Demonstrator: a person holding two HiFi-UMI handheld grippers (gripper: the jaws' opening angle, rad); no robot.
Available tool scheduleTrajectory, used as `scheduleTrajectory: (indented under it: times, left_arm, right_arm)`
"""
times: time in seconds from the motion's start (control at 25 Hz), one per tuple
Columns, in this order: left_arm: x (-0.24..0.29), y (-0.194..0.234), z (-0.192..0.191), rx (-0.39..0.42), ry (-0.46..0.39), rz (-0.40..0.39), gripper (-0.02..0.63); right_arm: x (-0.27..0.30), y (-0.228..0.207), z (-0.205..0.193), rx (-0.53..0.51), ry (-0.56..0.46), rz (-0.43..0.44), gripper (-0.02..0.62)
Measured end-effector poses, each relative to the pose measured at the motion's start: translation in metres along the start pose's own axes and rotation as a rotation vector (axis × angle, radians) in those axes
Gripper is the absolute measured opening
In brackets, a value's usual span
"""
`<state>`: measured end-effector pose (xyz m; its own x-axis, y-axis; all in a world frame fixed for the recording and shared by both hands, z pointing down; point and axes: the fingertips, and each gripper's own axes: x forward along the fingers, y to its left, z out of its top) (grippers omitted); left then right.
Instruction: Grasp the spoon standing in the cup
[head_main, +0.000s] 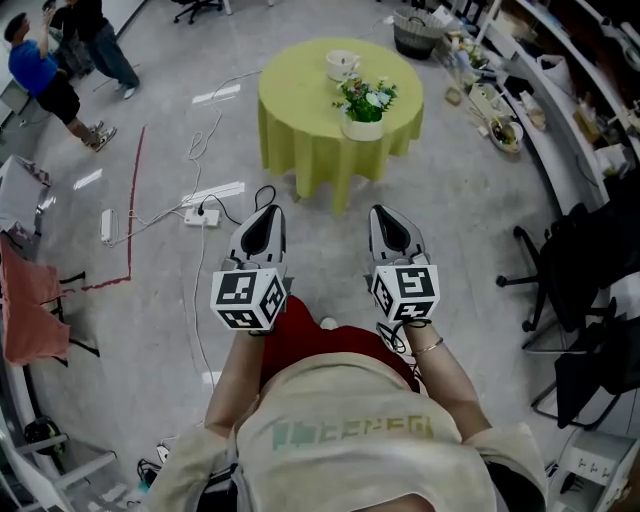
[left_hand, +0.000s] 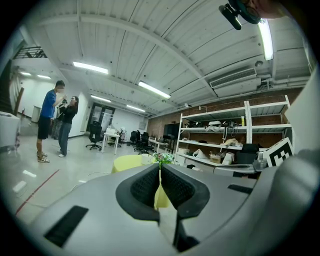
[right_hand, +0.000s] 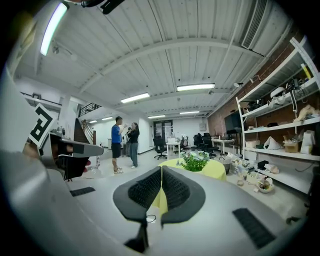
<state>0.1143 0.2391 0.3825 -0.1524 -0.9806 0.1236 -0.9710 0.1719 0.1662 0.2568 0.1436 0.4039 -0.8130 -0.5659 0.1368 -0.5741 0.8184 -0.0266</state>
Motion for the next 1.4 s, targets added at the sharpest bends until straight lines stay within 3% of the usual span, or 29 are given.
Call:
scheduleTrajectory:
  times: [0.6, 1.4]
  left_arm:
    - [0.058, 0.043, 0.009, -0.015, 0.016, -0.005, 0.031]
    - [0.207, 0.178, 0.023, -0.06, 0.072, -0.03, 0.031]
  right_arm:
    - [0.068, -0.021, 0.005, 0.024, 0.039, -0.075, 0.037]
    - [0.259, -0.013, 0.013, 0.009, 0.106, -0.076, 0.037]
